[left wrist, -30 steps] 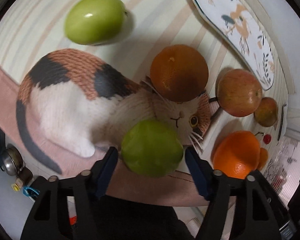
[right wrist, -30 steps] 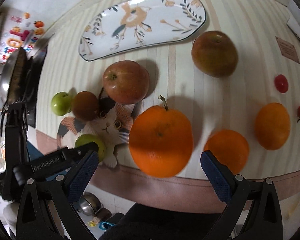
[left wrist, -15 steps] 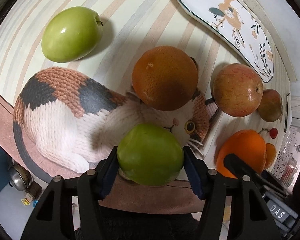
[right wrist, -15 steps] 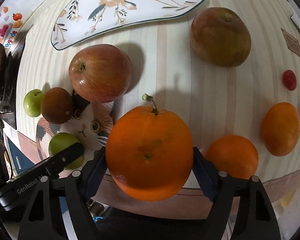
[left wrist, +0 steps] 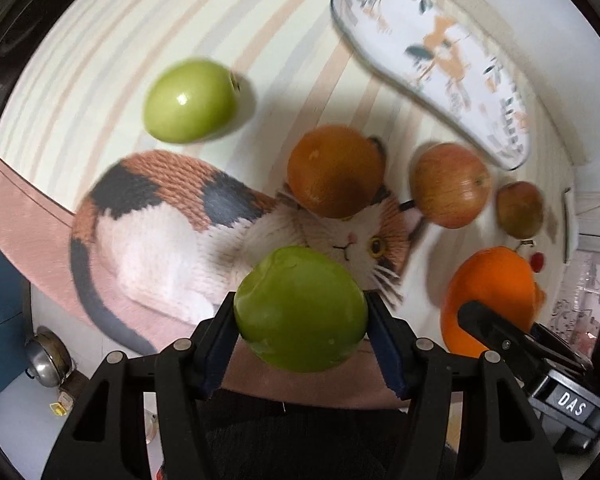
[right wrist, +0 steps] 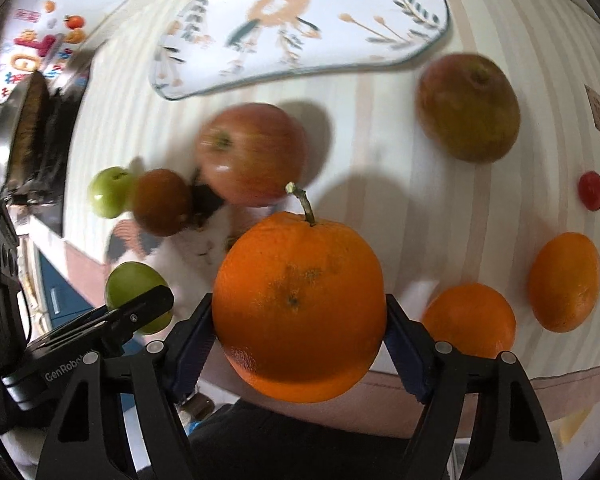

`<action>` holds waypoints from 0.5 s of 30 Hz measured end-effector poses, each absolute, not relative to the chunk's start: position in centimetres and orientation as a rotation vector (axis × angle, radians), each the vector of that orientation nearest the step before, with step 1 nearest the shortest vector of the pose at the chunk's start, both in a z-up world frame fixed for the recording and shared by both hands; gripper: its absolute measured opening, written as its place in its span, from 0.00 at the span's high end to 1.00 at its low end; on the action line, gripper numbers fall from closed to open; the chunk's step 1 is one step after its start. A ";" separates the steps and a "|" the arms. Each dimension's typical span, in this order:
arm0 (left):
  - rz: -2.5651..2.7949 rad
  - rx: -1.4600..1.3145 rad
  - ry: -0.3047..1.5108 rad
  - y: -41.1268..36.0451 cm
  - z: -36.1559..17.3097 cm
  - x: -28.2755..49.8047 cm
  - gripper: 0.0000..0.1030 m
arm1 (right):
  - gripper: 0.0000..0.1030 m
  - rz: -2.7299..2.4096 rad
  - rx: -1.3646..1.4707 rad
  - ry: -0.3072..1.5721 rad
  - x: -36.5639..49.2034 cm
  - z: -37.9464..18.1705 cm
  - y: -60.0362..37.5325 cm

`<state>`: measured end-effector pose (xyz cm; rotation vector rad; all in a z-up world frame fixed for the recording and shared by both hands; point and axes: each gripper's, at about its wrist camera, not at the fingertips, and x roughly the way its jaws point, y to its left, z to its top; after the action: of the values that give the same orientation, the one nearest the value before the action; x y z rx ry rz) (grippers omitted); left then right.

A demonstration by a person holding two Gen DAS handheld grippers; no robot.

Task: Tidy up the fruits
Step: 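Carry the green apple and large orange to the floral plate and release both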

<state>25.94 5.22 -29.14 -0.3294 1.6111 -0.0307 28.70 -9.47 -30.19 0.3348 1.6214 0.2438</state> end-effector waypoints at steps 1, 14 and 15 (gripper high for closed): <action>-0.043 -0.334 1.594 5.3 -27.9 25.9 0.43 | 0.22 0.260 0.349 1.608 28.8 -29.2 -9.6; -0.181 -0.283 1.391 3.9 -18.1 37.9 0.43 | 0.22 0.285 0.417 1.393 37.6 -19.8 -12.8; -0.181 -0.264 1.392 3.6 -18.4 39.4 0.43 | 0.22 0.267 0.406 1.384 38.9 -20.1 -12.9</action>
<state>39.37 3.59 -18.39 -0.2643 1.3923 -0.1810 38.90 -12.91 -20.08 0.4057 1.3844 0.2674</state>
